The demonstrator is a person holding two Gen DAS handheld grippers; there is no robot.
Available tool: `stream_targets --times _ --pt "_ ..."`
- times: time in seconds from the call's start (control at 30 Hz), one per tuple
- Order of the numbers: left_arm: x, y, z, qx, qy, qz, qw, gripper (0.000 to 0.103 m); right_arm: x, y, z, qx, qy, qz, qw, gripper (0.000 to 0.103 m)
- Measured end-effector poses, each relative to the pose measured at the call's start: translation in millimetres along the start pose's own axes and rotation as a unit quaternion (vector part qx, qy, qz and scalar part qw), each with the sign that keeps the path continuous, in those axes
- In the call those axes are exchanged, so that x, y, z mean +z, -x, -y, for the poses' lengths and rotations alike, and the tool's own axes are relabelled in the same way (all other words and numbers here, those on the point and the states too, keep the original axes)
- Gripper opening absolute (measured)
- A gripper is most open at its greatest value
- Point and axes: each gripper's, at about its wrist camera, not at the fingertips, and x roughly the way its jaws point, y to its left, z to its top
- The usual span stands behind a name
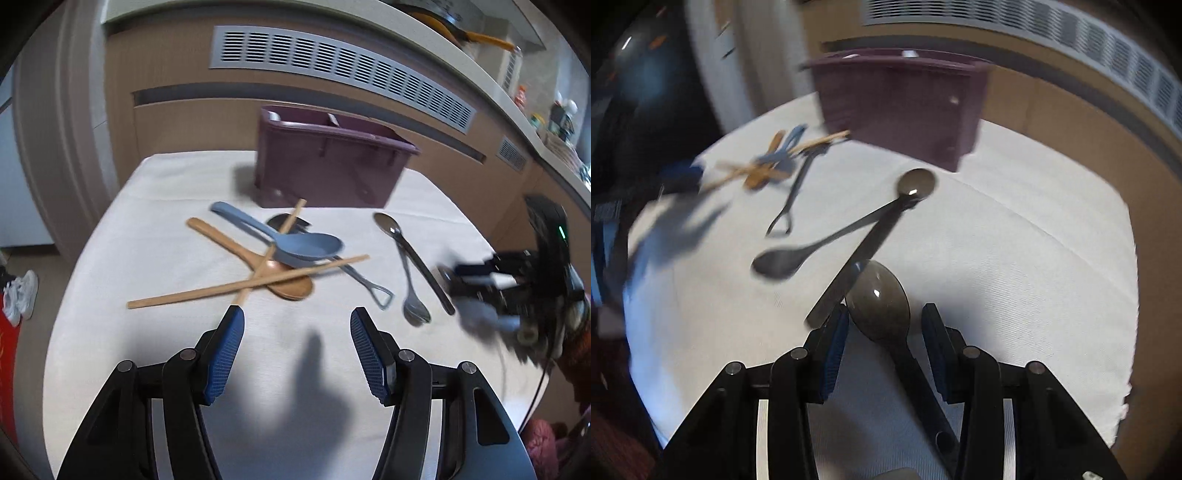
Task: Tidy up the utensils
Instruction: 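Grasp the large dark spoon by its handle with the right gripper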
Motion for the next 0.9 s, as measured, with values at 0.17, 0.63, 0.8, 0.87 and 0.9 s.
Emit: stream_targets --times 0.17,0.63,0.8,0.87,0.9 --pt "-2 -4 10 -0.004 -0.010 -0.008 0.9999 0.060 -2 1 -3 0.004 -0.007 0.003 1.000 0.047" --pt "-4 5 -3 0.017 0.010 0.005 0.9998 0.058 2 -2 -10 -0.011 -0.005 -0.013 1.000 0.042" --pt "-5 11 -3 0.035 0.009 0.022 0.9991 0.056 4 1 -9 -0.051 0.002 -0.016 0.999 0.031" --pt "-5 13 -3 0.044 0.007 0.031 0.9985 0.056 7 11 -14 -0.065 0.003 0.005 0.998 0.031" --pt "-5 14 -4 0.046 0.005 0.033 0.9984 0.056 9 19 -15 -0.062 -0.002 0.019 0.998 0.031"
